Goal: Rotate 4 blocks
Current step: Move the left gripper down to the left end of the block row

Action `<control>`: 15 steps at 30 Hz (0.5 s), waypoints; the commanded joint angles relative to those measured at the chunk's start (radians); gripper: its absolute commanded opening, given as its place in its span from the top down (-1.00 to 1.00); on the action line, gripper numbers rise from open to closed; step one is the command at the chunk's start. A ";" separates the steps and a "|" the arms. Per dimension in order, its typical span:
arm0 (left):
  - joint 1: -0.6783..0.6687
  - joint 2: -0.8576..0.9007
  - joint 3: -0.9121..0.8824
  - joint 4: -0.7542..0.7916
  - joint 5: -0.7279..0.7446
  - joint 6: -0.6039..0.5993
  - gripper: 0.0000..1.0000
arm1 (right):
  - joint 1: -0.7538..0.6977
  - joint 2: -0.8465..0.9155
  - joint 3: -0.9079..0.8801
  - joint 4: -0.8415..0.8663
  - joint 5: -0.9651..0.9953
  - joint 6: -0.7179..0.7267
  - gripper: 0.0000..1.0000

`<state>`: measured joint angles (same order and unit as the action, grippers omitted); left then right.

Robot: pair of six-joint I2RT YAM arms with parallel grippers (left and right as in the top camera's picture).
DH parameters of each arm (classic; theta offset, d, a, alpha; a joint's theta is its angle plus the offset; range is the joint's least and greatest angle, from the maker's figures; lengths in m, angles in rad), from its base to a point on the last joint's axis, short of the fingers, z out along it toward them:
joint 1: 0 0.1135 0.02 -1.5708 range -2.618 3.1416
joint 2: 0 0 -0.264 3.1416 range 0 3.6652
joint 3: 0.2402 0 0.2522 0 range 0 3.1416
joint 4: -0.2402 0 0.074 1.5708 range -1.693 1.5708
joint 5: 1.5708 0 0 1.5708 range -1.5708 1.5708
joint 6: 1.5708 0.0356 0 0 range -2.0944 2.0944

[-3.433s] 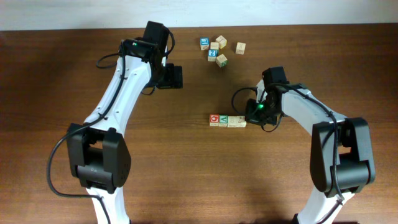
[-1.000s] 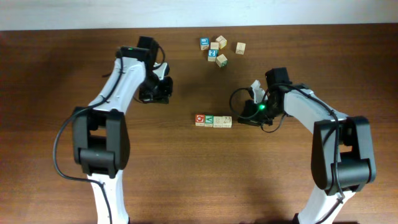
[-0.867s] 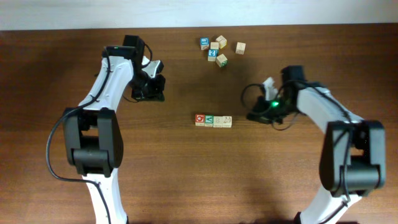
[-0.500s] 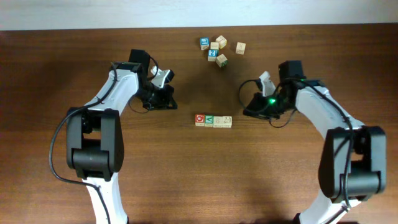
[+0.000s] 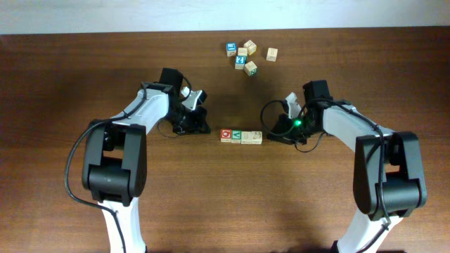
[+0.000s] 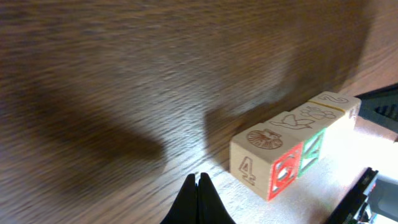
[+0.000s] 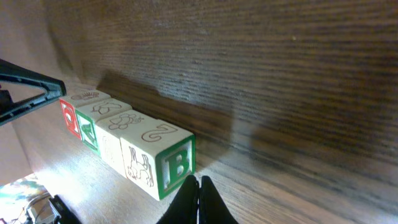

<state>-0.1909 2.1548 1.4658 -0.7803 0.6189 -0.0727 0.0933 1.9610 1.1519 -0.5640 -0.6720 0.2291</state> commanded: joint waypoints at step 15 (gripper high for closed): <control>-0.032 -0.026 -0.008 0.002 0.108 -0.010 1.00 | 0.013 0.011 -0.043 0.064 -0.043 0.001 0.91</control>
<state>-0.2207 2.1548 1.4658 -0.7769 0.6907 -0.0731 0.0937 1.9610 1.1141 -0.5030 -0.7013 0.2325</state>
